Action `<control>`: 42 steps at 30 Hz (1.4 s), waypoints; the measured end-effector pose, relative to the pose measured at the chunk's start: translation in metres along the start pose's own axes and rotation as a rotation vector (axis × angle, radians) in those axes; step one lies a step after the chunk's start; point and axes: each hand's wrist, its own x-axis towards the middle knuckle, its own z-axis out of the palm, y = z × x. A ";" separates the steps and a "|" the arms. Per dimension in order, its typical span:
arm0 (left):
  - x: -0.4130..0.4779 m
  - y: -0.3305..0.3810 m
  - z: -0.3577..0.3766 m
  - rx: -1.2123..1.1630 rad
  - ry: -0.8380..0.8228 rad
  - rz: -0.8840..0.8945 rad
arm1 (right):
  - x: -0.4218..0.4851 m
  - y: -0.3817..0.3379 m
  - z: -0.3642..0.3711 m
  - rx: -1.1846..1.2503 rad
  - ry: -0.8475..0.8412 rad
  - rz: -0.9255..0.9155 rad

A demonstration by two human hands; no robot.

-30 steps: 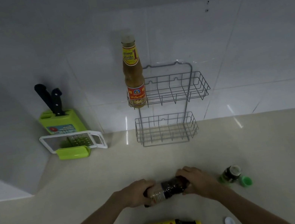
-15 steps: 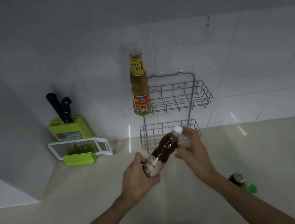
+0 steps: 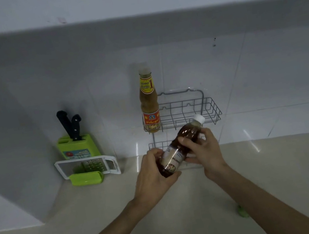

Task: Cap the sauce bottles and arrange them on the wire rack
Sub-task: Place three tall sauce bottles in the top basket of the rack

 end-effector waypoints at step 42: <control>-0.020 -0.064 -0.023 -0.076 -0.407 -0.269 | -0.019 0.092 -0.055 -1.070 -0.835 -0.053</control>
